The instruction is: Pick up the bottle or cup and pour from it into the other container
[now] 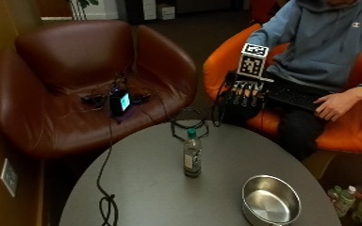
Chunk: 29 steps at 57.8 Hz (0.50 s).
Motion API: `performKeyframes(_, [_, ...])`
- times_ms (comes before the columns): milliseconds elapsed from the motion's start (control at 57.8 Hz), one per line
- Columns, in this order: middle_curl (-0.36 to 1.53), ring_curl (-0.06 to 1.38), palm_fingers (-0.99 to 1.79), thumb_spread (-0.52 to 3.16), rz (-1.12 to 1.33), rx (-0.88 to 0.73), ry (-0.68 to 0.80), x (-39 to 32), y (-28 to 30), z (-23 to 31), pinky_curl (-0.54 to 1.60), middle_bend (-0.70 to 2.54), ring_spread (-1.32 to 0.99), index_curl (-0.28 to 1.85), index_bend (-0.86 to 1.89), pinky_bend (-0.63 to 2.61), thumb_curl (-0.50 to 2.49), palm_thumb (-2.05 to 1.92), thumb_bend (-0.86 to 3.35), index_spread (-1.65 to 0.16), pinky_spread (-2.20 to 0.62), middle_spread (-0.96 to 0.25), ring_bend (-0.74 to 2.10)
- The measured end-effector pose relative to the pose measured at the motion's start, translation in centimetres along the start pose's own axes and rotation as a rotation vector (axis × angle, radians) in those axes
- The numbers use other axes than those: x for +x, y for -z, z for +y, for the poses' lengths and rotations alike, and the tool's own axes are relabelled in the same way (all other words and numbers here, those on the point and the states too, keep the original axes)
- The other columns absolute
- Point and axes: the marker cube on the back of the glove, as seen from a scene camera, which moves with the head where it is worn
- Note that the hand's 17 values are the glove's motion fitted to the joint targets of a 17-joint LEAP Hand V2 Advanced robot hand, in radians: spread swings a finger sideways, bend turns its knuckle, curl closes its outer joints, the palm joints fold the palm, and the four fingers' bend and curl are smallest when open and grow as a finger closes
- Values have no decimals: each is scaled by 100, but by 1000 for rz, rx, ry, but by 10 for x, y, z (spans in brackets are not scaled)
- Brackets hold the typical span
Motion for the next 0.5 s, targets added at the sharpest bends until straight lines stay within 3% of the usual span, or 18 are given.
performKeyframes(190, [13,16,34,75,-13,-31,30,-12,-4,-19,22,18,-8,15,15,49,23,63,27,-34,17,-10,36])
performKeyframes(502, [22,21,31,92,-29,-58,52,-19,-10,-42,28,18,-9,22,15,48,33,73,12,-38,19,-12,37])
